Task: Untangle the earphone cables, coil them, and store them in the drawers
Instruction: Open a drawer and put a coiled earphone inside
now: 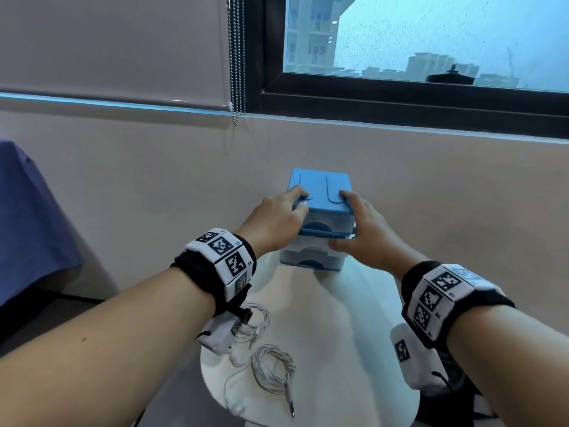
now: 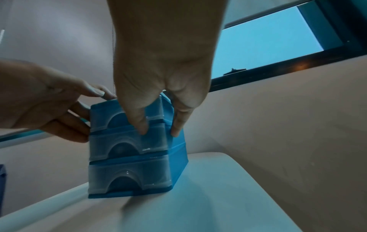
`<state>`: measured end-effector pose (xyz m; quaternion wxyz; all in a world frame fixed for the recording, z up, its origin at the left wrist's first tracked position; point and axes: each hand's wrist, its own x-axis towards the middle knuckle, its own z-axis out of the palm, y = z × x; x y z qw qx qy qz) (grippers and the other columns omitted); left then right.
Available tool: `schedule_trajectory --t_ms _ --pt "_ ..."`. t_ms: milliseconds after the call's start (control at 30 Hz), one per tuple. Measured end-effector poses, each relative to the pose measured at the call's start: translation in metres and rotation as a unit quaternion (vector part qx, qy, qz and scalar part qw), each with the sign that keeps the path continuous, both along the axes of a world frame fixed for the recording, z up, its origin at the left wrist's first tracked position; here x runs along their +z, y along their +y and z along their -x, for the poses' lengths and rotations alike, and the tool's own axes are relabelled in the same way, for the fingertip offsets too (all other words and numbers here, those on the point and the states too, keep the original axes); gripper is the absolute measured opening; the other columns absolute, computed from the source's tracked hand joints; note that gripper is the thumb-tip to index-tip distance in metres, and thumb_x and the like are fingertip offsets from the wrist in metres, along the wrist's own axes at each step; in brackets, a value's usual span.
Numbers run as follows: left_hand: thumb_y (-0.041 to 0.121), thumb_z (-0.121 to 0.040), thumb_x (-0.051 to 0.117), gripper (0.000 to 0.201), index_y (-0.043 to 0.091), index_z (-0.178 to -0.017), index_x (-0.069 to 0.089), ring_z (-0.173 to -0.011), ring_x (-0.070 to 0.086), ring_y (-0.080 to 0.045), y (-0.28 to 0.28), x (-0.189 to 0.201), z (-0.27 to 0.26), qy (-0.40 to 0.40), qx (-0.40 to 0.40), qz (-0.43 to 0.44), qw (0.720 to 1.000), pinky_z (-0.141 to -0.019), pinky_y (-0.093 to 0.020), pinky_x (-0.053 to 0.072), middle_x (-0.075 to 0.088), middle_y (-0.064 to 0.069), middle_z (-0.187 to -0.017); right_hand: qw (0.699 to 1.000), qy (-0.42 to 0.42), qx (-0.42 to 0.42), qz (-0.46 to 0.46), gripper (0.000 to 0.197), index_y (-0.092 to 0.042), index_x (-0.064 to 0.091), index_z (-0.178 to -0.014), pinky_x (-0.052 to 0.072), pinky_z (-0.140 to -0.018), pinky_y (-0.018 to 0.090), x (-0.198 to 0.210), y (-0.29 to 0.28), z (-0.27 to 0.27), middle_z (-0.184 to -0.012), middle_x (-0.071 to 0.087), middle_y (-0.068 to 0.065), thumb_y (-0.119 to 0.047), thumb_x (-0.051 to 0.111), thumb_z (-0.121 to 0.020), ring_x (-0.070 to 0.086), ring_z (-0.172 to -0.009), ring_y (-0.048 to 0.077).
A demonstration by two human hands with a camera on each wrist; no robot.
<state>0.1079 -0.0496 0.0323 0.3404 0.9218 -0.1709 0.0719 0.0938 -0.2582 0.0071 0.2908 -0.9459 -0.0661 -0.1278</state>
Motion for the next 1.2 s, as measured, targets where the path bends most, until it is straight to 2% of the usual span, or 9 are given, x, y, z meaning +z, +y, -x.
schedule_trajectory --t_ms 133,367,500,567,633,733,867,1033,1200 --pt "0.037 -0.105 0.041 0.033 0.033 -0.134 0.056 -0.095 0.061 -0.028 0.001 0.003 0.002 0.001 0.001 0.001 1.0 -0.079 -0.035 0.045 0.066 -0.006 -0.108 0.998 -0.047 -0.043 0.027 0.076 -0.023 0.04 -0.141 0.052 -0.095 0.048 0.0 0.009 -0.005 -0.135 0.054 0.004 -0.018 0.08 -0.077 0.055 -0.112 0.03" --pt "0.041 -0.105 0.04 0.027 0.032 -0.121 0.059 -0.079 0.054 -0.025 0.002 0.008 0.013 0.004 0.025 -0.008 1.0 -0.065 -0.034 0.035 0.054 0.005 -0.077 0.997 -0.045 -0.049 0.044 0.07 -0.02 0.041 -0.137 0.047 -0.088 0.037 -0.003 0.016 0.01 -0.132 0.052 0.002 -0.018 0.08 -0.079 0.053 -0.111 0.026" --pt "0.044 -0.106 0.039 0.03 0.036 -0.128 0.057 -0.088 0.059 -0.026 0.01 0.013 0.019 0.026 0.016 -0.003 1.0 -0.073 -0.036 0.042 0.06 0.001 -0.089 0.995 -0.059 -0.038 0.077 0.051 -0.014 0.045 -0.128 0.042 -0.084 0.035 0.004 0.02 0.021 -0.132 0.05 0.004 -0.031 0.072 -0.088 0.055 -0.11 0.028" --pt "0.043 -0.106 0.04 0.03 0.039 -0.132 0.053 -0.088 0.065 -0.025 0.017 0.013 0.022 0.065 0.037 0.111 0.991 -0.074 -0.035 0.051 0.062 0.0 -0.103 0.994 -0.061 -0.035 0.087 0.043 -0.014 0.046 -0.125 0.041 -0.086 0.035 0.008 0.021 0.024 -0.137 0.049 0.005 -0.037 0.065 -0.094 0.056 -0.112 0.031" --pt "0.043 -0.105 0.042 0.027 0.036 -0.13 0.049 -0.077 0.062 -0.023 0.021 0.012 0.028 0.107 0.085 0.255 0.957 -0.065 -0.033 0.05 0.058 0.0 -0.105 0.994 -0.057 -0.029 0.085 0.042 -0.015 0.045 -0.126 0.041 -0.088 0.036 0.01 0.021 0.027 -0.141 0.048 0.005 -0.039 0.063 -0.097 0.056 -0.114 0.032" --pt "0.047 -0.104 0.046 0.033 0.023 -0.126 0.044 -0.063 0.047 -0.019 0.015 -0.002 0.044 0.224 0.129 0.345 0.902 -0.052 -0.028 0.038 0.053 -0.006 -0.097 0.994 -0.05 -0.025 0.09 0.041 -0.016 0.045 -0.125 0.043 -0.088 0.037 0.011 0.019 0.028 -0.136 0.049 0.002 -0.041 0.063 -0.098 0.057 -0.112 0.031" --pt "0.052 -0.102 0.044 0.05 0.012 -0.128 0.06 -0.053 0.059 -0.024 -0.013 -0.024 0.062 0.452 0.071 0.434 0.776 -0.043 -0.024 0.046 0.061 -0.016 -0.096 0.992 -0.046 -0.04 0.112 0.04 -0.019 0.043 -0.125 0.048 -0.081 0.041 0.014 0.021 0.032 -0.133 0.049 -0.002 -0.045 0.059 -0.099 0.059 -0.107 0.031" --pt "0.048 -0.102 0.05 0.043 0.012 -0.123 0.061 -0.077 0.071 -0.04 -0.04 -0.032 0.061 0.439 0.107 0.547 0.704 -0.049 -0.035 0.057 0.07 -0.025 -0.119 0.989 -0.041 -0.038 0.133 0.043 -0.02 0.041 -0.127 0.041 -0.072 0.036 0.016 0.018 0.035 -0.137 0.047 -0.002 -0.047 0.059 -0.098 0.06 -0.106 0.029" --pt "0.036 -0.102 0.046 0.04 0.008 -0.122 0.065 -0.073 0.065 -0.033 -0.052 -0.03 0.062 0.404 0.106 0.668 0.616 -0.045 -0.031 0.055 0.069 -0.021 -0.11 0.983 -0.019 -0.031 0.179 0.071 -0.018 0.036 -0.127 0.044 -0.068 0.039 0.014 0.019 0.032 -0.142 0.039 0.003 -0.053 0.077 -0.081 0.06 -0.103 0.029"
